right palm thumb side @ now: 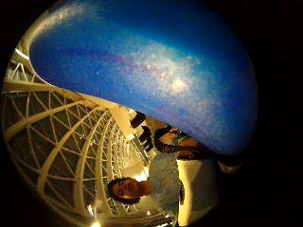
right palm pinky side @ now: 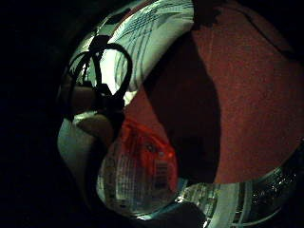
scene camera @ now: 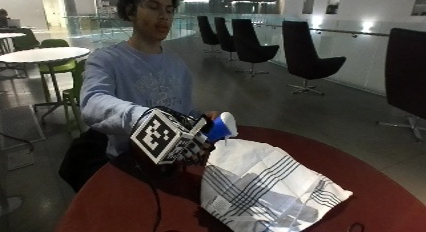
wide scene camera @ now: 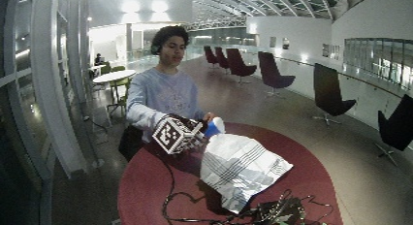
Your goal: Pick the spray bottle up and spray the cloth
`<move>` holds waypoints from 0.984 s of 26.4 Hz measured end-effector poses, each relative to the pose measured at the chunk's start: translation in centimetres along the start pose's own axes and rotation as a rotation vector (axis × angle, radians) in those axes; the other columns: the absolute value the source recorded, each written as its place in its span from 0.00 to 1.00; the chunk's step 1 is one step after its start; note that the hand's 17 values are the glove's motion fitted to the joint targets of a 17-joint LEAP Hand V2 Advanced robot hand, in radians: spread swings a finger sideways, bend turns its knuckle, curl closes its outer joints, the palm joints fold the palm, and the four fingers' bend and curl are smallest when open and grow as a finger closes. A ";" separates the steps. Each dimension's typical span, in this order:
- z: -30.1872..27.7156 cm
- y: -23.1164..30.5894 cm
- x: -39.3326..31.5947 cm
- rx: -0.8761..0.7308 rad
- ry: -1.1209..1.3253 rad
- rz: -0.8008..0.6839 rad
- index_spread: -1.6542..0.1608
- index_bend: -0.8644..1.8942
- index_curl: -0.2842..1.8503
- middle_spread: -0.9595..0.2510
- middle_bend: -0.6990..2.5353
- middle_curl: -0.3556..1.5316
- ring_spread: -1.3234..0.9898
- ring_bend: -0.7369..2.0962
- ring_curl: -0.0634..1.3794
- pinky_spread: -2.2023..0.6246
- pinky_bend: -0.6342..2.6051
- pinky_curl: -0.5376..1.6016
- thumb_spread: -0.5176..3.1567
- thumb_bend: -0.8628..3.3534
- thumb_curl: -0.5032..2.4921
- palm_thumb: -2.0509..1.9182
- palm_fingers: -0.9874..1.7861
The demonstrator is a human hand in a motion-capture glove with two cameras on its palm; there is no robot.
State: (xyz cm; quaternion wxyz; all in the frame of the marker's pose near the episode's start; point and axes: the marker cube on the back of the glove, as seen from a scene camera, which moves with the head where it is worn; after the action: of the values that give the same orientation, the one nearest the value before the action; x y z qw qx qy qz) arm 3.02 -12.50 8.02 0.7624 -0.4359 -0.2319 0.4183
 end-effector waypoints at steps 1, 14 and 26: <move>0.1 0.0 0.0 -0.002 0.003 0.001 0.81 0.36 0.30 0.75 0.34 0.43 0.56 0.45 0.31 0.83 0.28 0.42 0.41 0.20 0.34 0.72 0.77; 0.2 0.1 -0.3 -0.019 0.023 0.011 0.81 0.36 0.30 0.75 0.34 0.44 0.56 0.45 0.31 0.82 0.28 0.42 0.41 0.20 0.34 0.72 0.77; 0.6 0.1 -0.3 -0.034 0.043 0.026 0.81 0.36 0.30 0.75 0.34 0.44 0.56 0.45 0.31 0.82 0.28 0.42 0.42 0.20 0.34 0.71 0.77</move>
State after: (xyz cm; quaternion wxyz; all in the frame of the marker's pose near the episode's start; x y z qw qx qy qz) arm 2.40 -12.45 8.28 0.7542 -0.4609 -0.2168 0.4145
